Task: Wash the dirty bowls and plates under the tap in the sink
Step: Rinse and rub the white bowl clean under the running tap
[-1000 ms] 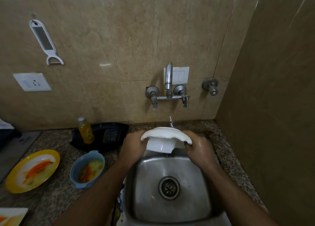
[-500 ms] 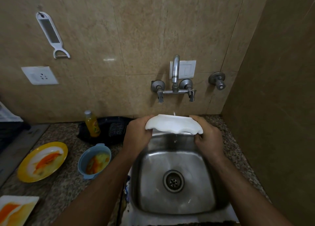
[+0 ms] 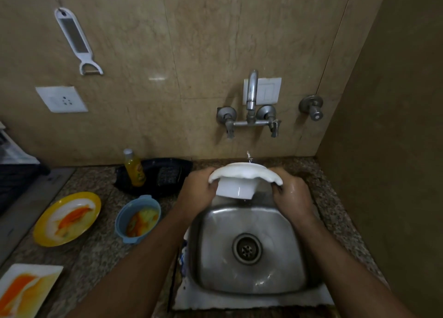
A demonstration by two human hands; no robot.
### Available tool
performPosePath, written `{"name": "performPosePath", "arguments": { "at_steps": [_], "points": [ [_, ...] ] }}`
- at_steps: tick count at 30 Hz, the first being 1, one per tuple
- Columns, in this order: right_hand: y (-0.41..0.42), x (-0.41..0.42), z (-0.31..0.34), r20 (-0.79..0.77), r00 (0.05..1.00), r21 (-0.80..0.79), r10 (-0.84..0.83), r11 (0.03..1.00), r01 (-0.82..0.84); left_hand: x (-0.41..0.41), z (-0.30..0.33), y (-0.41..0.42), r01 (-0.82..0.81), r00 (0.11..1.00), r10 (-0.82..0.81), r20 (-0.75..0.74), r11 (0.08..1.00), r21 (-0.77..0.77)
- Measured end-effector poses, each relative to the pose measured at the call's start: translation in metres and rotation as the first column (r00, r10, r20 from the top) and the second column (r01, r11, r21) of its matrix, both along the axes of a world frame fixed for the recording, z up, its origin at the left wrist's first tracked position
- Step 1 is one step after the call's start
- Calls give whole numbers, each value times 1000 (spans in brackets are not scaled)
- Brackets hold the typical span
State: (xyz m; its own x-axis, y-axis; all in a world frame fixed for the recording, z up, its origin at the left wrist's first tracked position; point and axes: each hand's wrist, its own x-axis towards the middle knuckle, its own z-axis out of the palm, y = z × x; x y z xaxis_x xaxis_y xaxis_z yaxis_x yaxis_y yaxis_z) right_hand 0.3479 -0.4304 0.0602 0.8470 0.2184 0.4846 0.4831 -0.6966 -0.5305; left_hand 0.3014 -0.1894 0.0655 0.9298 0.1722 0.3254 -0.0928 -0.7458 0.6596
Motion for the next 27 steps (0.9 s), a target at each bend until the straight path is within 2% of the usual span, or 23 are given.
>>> {"name": "performPosePath", "arguments": {
  "at_steps": [7,10,11,12,14,16,17,18,19,20,21,22,23,25,27],
  "points": [
    [-2,-2,9,-3,999,23,47,999,-47,-1,8,6,40,999,-42,32,998,54],
    [1,-1,11,-100,994,-121,32,992,-44,3,2,15,78,993,-69,-93,993,91],
    [0,-5,8,-143,989,-121,36,991,-54,1,-2,17,82,991,-73,-108,993,88],
    [1,-5,3,-169,984,-55,63,996,-73,-1,-5,17,79,994,-71,-81,992,97],
    [1,-3,1,-299,939,218,167,970,-103,-5,-4,15,54,999,-53,-8,991,124],
    [-1,-1,0,-514,781,470,354,878,-89,-8,-6,17,5,1000,-8,28,993,115],
    [-3,-1,-2,-591,637,596,494,800,-67,-11,-7,19,-9,999,3,54,993,117],
    [-6,-1,-4,-597,482,731,641,682,-2,-16,-7,21,-17,997,7,77,992,127],
    [-7,-1,-5,-521,329,852,787,503,145,-20,-7,24,-30,996,18,92,992,122],
    [-5,-2,-7,-412,231,884,881,327,334,-25,-6,29,-38,994,26,107,994,106],
    [-1,-3,-8,-336,185,855,923,218,470,-29,-6,34,-44,993,32,115,994,103],
    [7,-4,-10,-313,157,820,937,183,543,-35,-6,38,-56,990,41,131,992,116],
    [19,-5,-10,-342,132,800,930,214,561,-41,-4,41,-71,988,53,145,990,120],
    [51,-9,-9,-506,91,759,858,393,519,-52,-2,52,-76,973,42,228,987,141],
    [87,-15,-4,-576,52,716,816,472,514,-64,-2,74,-88,958,29,285,977,196]
  ]
}}
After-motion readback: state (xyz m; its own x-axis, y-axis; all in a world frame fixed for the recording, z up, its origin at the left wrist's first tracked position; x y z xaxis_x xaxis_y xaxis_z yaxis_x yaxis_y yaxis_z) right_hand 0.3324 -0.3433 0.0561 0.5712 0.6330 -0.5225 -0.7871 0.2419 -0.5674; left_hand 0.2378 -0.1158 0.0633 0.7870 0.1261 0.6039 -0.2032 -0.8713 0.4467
